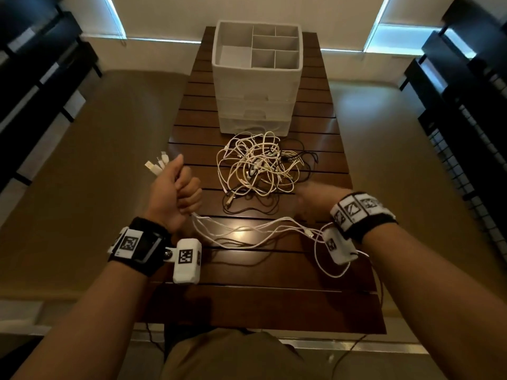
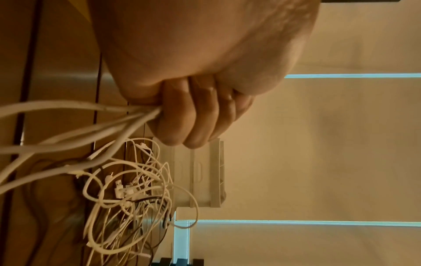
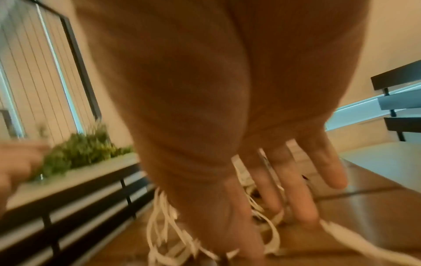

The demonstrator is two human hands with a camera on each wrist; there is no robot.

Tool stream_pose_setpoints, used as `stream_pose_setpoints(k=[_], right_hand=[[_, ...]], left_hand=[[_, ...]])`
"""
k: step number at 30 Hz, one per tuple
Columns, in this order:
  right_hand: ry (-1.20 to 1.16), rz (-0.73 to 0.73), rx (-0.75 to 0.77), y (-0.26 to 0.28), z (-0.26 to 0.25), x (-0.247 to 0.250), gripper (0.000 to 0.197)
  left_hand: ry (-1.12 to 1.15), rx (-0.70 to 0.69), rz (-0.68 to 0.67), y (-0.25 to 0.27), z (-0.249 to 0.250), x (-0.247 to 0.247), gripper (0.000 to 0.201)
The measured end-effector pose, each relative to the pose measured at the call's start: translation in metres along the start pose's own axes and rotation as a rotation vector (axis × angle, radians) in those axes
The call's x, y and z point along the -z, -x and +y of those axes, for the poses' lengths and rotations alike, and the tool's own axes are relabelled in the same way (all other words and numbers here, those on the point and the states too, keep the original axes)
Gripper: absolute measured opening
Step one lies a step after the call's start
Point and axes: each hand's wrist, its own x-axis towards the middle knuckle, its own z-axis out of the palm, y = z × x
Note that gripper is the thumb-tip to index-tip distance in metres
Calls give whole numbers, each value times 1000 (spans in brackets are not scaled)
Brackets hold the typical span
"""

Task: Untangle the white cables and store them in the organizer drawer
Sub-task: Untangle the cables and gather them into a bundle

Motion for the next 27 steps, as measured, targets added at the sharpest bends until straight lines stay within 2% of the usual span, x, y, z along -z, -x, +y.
stream_pose_setpoints(k=[3, 4, 5, 6, 8, 9, 11, 16, 17, 20, 24, 27], right_hand=[[-315, 545, 24, -5, -15, 48, 39], [-437, 666, 48, -9, -22, 60, 42], [-536, 690, 67, -12, -30, 72, 47], [-595, 637, 78, -17, -36, 77, 50], [-586, 500, 69, -27, -43, 79, 38], [-578, 495, 66, -31, -44, 79, 28], [-661, 610, 79, -34, -47, 86, 26], [-899, 1107, 240, -17, -55, 114, 28], [-904, 1136, 237, -16, -56, 114, 28], [-799, 1036, 203, -13, -57, 100, 31], [-894, 1194, 241, 4, -60, 105, 28], [-783, 1141, 197, 12, -60, 123, 33]], left_hand=[[-18, 34, 25, -3, -7, -10, 62], [-31, 49, 29, -3, -8, -15, 61], [-44, 63, 32, -3, -9, -20, 61], [-53, 76, 31, -4, -10, -24, 60], [-78, 84, 13, -3, -13, -32, 59], [-91, 83, 5, -3, -14, -34, 58], [-110, 84, -3, -2, -15, -35, 58], [-146, 103, 8, -3, -23, -31, 56], [-161, 107, 19, -5, -25, -32, 55], [-196, 99, 13, -6, -25, -38, 53], [-227, 53, -6, -9, -20, -50, 52], [-242, 45, -18, -11, -20, -56, 54]])
